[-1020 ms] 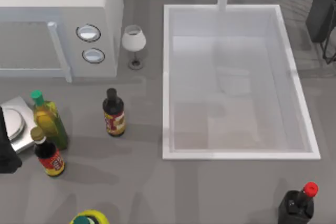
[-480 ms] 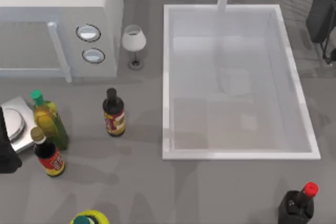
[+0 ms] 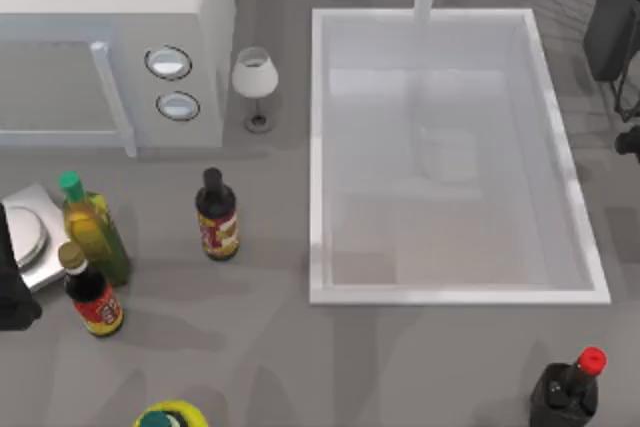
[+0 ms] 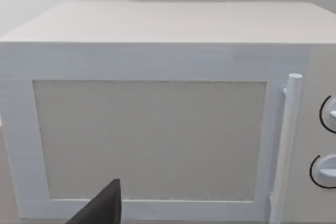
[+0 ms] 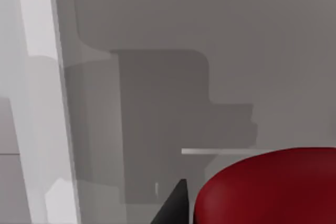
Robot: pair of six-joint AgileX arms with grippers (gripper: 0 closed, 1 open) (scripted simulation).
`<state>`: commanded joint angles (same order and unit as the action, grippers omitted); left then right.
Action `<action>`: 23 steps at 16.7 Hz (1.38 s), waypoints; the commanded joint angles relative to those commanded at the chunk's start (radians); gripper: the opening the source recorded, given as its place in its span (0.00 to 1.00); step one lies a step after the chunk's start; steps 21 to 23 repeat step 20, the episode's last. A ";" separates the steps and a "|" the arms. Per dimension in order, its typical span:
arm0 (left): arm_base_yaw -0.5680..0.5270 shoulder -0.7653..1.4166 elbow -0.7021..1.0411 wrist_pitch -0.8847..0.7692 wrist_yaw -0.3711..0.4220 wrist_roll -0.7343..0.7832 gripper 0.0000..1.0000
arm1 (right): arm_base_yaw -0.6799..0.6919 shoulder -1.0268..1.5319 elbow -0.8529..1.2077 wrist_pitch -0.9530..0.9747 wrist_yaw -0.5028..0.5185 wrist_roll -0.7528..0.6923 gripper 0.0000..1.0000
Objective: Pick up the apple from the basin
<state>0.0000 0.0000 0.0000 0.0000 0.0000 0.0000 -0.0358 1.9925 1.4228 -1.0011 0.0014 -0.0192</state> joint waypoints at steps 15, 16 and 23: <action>0.000 0.000 0.000 0.000 0.000 0.000 1.00 | 0.000 0.000 0.000 0.000 0.000 0.000 1.00; 0.000 0.000 0.000 0.000 0.000 0.000 1.00 | 0.000 0.000 0.000 0.000 0.000 0.000 1.00; 0.000 0.000 0.000 0.000 0.000 0.000 1.00 | 0.000 0.000 0.000 0.000 0.000 0.000 1.00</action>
